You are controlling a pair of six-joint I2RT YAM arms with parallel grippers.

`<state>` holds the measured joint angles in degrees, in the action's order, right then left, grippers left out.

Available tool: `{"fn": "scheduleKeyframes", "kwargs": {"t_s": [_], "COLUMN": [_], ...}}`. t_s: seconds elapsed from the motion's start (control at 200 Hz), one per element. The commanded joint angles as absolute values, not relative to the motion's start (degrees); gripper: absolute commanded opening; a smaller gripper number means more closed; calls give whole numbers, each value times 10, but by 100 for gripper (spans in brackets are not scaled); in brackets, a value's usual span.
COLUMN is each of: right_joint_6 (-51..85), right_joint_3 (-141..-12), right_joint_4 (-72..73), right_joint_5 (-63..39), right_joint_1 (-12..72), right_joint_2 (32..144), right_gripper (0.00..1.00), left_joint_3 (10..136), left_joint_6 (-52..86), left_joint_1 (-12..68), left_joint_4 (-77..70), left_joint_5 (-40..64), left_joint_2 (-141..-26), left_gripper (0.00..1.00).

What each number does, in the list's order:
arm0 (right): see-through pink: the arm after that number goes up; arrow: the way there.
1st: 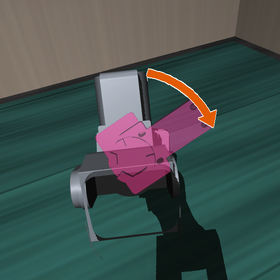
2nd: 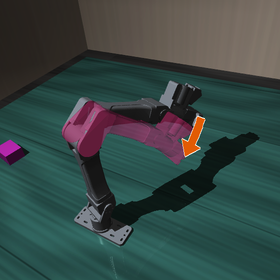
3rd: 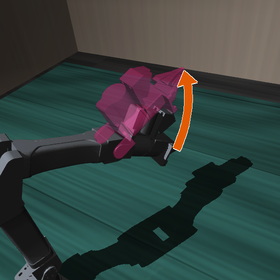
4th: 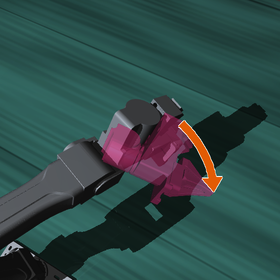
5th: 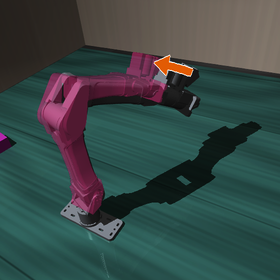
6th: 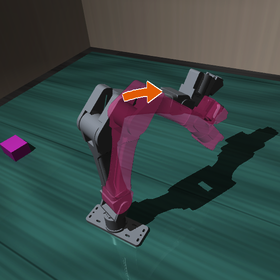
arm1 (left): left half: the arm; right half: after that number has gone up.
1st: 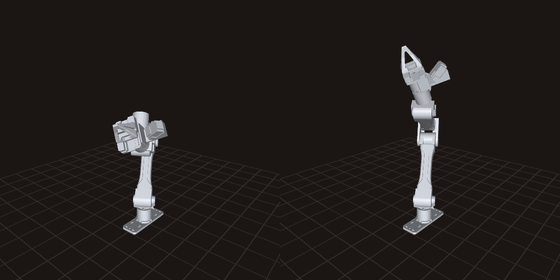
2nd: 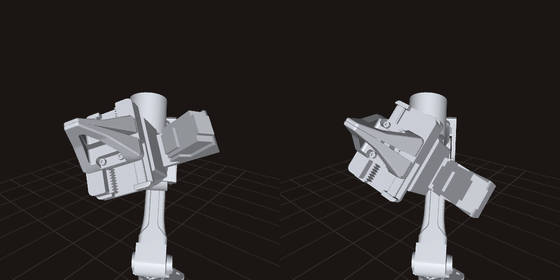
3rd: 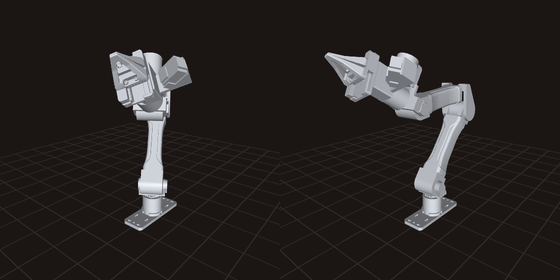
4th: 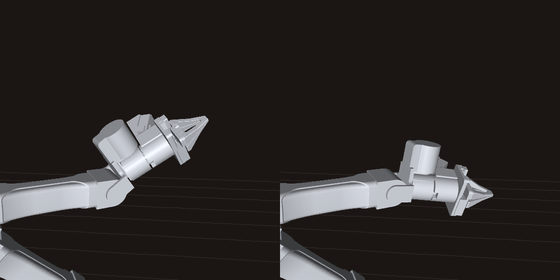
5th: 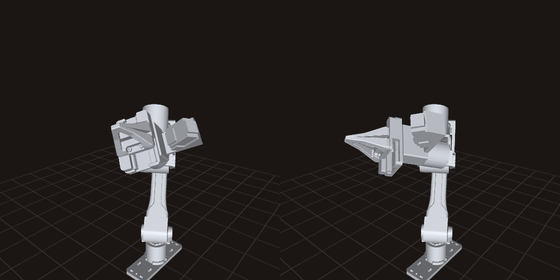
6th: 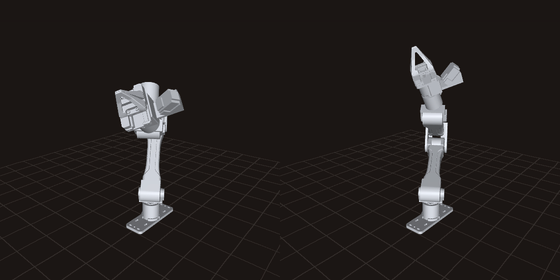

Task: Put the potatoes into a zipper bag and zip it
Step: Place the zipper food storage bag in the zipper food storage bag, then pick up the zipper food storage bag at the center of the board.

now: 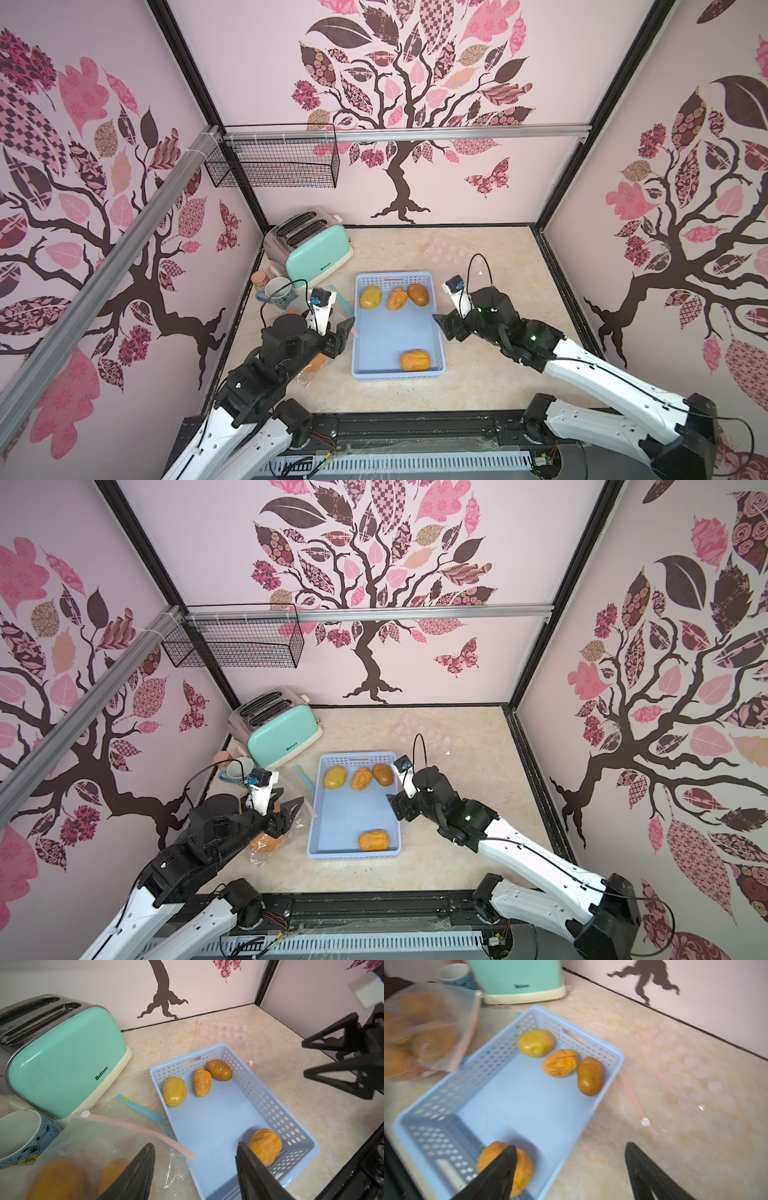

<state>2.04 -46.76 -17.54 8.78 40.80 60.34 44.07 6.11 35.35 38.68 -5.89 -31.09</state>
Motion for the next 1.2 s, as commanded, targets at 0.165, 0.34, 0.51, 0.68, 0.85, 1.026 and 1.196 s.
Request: {"fn": "scheduleKeyframes", "kwargs": {"t_s": [0.165,0.34,0.51,0.68,0.85,1.026,1.196], "right_joint_6": [0,-57,-132,-155,-168,-170,-172], "right_joint_3": [-537,-554,-586,-622,-660,-673,-697], "right_joint_4": [-196,-149,-128,-105,-110,-99,-101], "right_joint_5": [230,204,144,110,83,50,38], "right_joint_1": [310,286,282,264,253,251,244], "right_joint_2": [802,888,953,1002,1050,1071,1097], "right_gripper": [82,81,81,78,72,69,68], "left_joint_3": [418,413,408,403,403,403,403], "left_joint_6": [66,65,62,59,60,60,60], "left_joint_1": [354,359,367,370,372,373,374], "left_joint_4": [396,396,396,390,390,391,389], "left_joint_5": [-76,-73,-92,-96,-92,-93,-95], "left_joint_2": [-315,-311,-297,-284,-294,-294,-295], "left_gripper": [64,64,64,64,64,64,64]}}
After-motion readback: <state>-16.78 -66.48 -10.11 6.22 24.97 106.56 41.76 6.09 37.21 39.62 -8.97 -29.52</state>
